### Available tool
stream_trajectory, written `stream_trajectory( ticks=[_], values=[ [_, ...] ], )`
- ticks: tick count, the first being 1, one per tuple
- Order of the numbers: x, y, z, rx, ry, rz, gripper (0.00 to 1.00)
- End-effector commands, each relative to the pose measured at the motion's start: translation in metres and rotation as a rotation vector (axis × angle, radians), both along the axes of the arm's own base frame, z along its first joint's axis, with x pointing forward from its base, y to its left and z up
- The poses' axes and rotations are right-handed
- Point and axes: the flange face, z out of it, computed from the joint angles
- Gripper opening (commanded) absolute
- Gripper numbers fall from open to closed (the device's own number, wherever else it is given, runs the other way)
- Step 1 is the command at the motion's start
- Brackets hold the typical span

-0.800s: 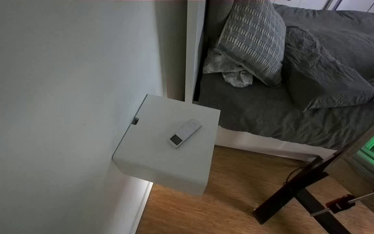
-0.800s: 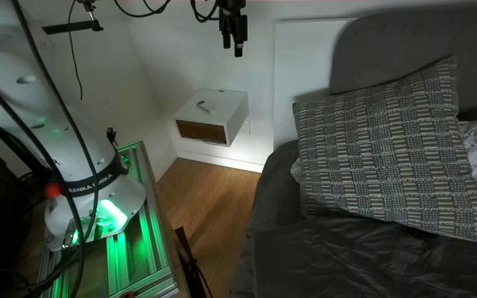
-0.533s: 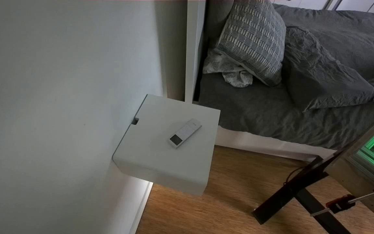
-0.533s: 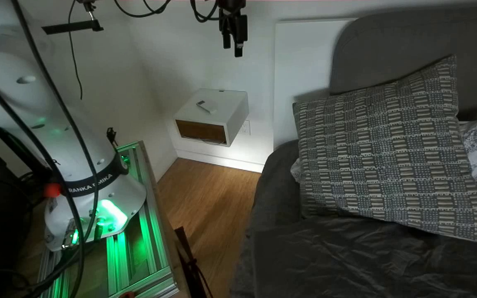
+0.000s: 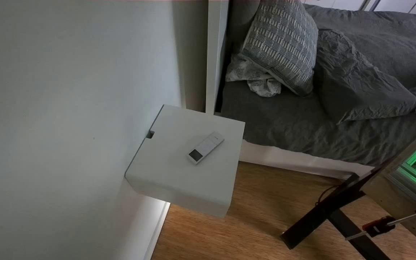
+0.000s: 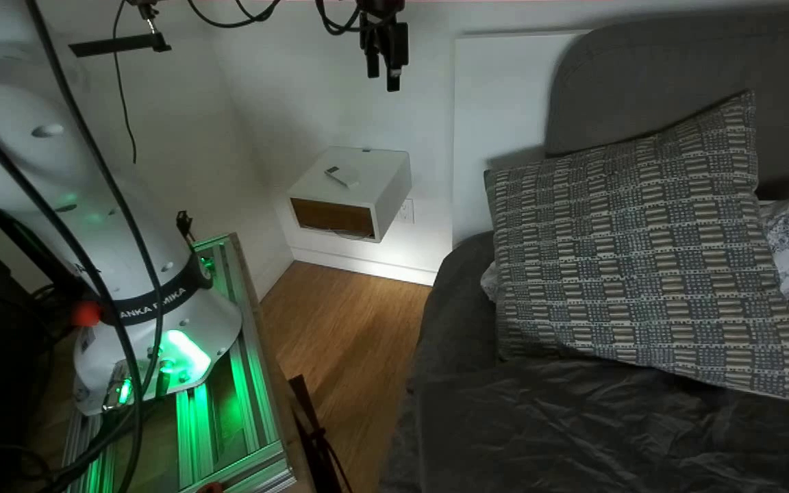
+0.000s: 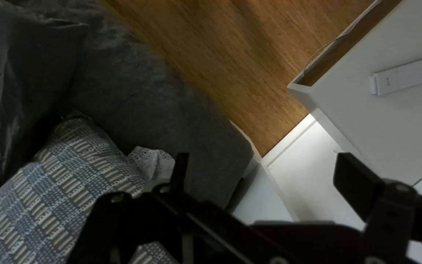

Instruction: Press the top left button on the white remote

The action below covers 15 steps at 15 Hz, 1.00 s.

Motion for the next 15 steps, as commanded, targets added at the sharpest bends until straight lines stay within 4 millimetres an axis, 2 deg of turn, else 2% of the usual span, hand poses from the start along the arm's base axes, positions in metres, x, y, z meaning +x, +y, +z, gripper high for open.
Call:
stream_trajectory(
  ticks=[1,3,5,8,12,13,15],
  values=[
    [0.021,0.071,-0.010,0.050,0.020,0.109,1.00],
    [0.025,0.117,-0.022,0.086,0.050,0.181,1.00],
    [0.024,0.160,-0.044,0.100,0.112,0.209,1.00],
    [0.019,0.204,-0.086,0.129,0.183,0.223,1.00],
    [0.013,0.243,-0.139,0.143,0.268,0.236,1.00],
    [0.006,0.223,-0.125,0.122,0.233,0.247,1.00],
    [0.007,0.236,-0.143,0.127,0.257,0.255,1.00]
  ],
)
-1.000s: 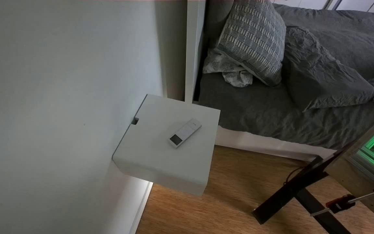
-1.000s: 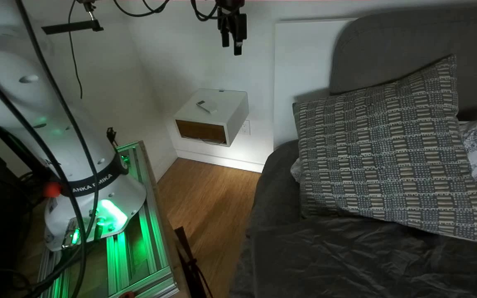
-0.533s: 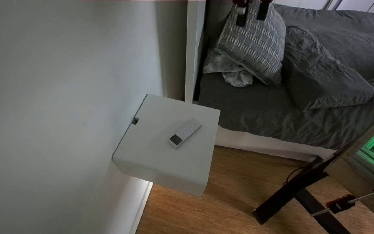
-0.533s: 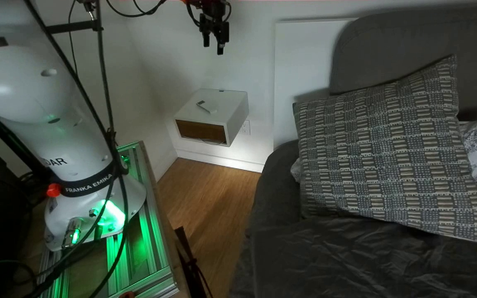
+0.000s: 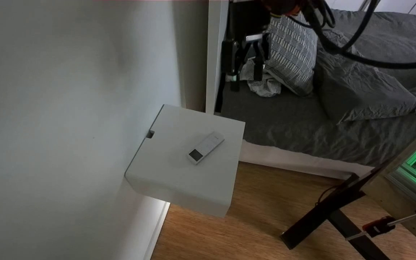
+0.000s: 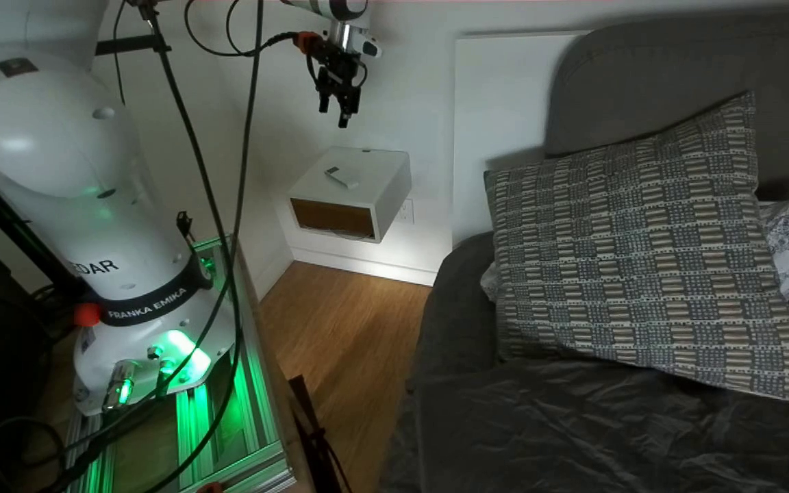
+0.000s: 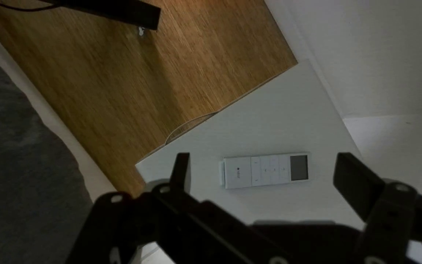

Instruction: Press the top left button on the white remote

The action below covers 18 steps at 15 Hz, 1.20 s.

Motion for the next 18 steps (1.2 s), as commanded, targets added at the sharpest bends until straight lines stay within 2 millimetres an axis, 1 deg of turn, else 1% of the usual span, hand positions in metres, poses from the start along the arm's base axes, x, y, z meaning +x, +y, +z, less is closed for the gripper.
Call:
stream_trajectory(
  ticks=[1,4,5,7,10,11,12,14,15,17,18],
  values=[
    [0.002,0.003,-0.003,0.002,0.004,0.000,1.00],
    [0.007,0.004,0.000,0.007,-0.002,-0.004,1.00],
    [0.011,0.003,-0.001,0.010,-0.002,0.006,1.00],
    [0.019,0.008,-0.011,-0.004,0.031,0.030,1.00],
    [0.021,0.022,-0.030,0.016,0.055,0.084,1.00],
    [0.021,0.030,-0.037,0.030,0.063,0.103,0.92],
    [0.020,0.036,-0.044,0.034,0.078,0.119,0.74],
    [0.015,0.054,-0.060,0.037,0.115,0.151,0.59],
    [0.014,0.062,-0.069,0.037,0.129,0.164,0.50],
    [0.010,0.075,-0.084,0.029,0.158,0.176,0.38],
    [0.010,0.082,-0.092,0.031,0.160,0.180,0.30]
  ],
)
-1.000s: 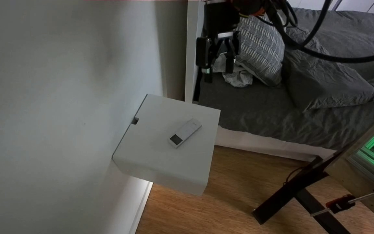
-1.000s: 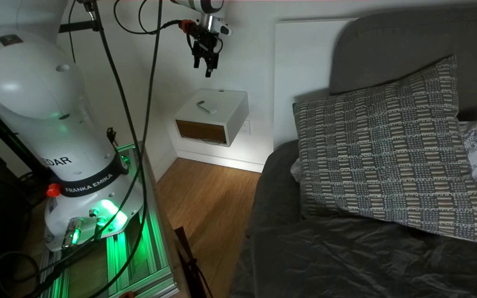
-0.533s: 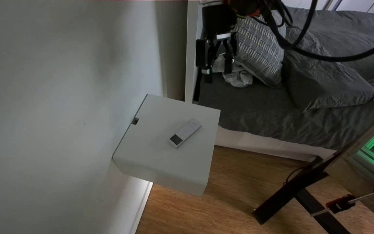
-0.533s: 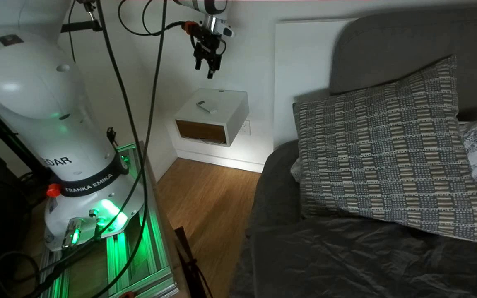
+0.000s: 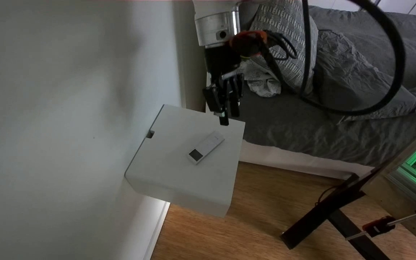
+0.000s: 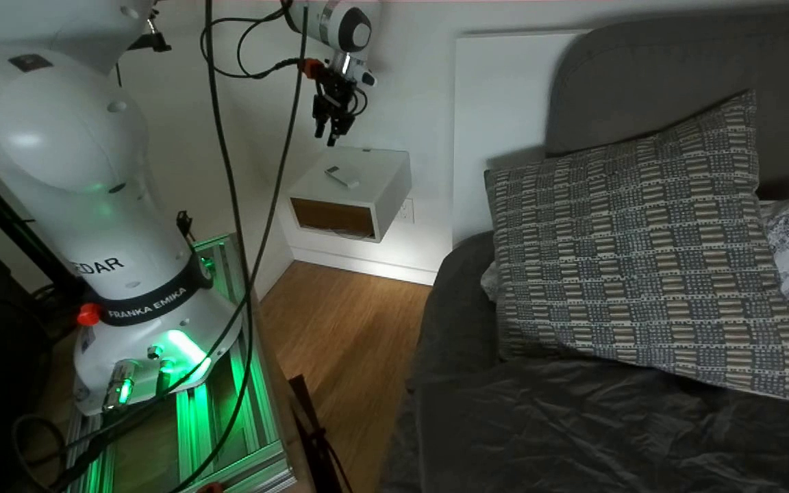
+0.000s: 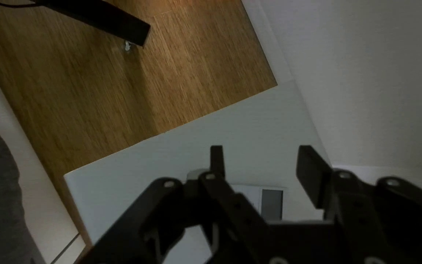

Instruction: Press the top left button on the white remote

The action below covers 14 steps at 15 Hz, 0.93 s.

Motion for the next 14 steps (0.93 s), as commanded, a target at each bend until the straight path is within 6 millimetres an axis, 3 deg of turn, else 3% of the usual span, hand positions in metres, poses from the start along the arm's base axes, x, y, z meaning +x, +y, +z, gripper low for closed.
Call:
stream_trajectory(
  ticks=[1,4,5,14],
  values=[
    [0.006,0.028,-0.026,0.004,0.046,0.020,0.24],
    [0.010,0.038,-0.045,-0.007,0.065,0.010,0.03],
    [0.012,0.040,-0.051,-0.006,0.076,0.008,0.00],
    [0.027,0.053,-0.089,0.010,0.153,0.009,0.00]
  ],
)
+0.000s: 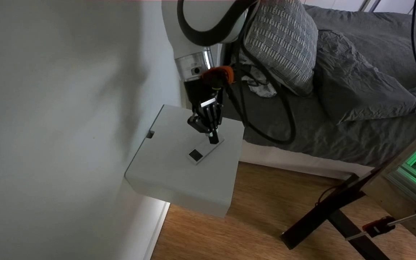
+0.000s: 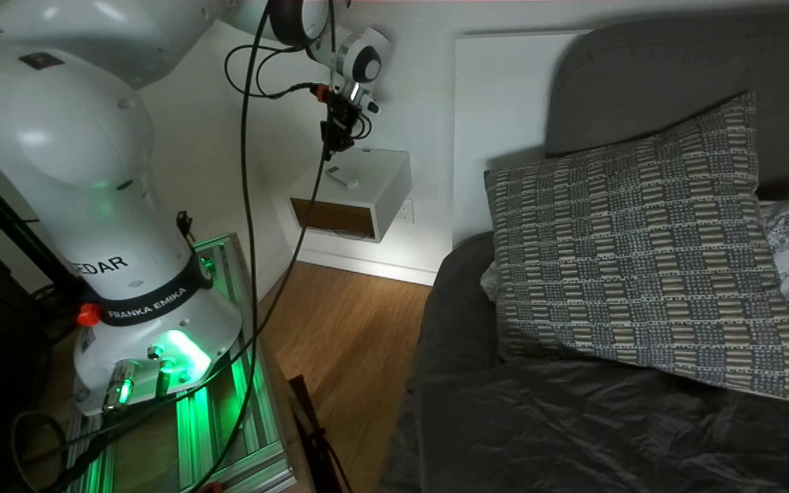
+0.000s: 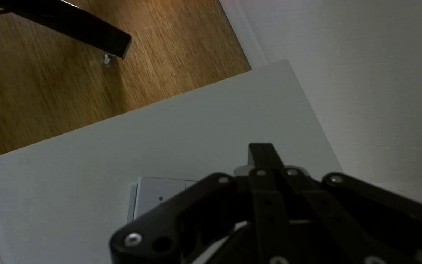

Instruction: Press the top left button on the white remote

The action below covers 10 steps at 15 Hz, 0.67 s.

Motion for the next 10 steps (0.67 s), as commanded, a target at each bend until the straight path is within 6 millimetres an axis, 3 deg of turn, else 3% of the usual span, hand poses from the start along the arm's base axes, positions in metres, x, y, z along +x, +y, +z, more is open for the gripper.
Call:
stream_trajectory(
  ticks=[1,10],
  values=[
    [0.006,0.013,-0.012,0.016,0.038,-0.007,0.00],
    [0.009,0.017,-0.033,0.011,0.073,-0.012,0.00]
  ],
)
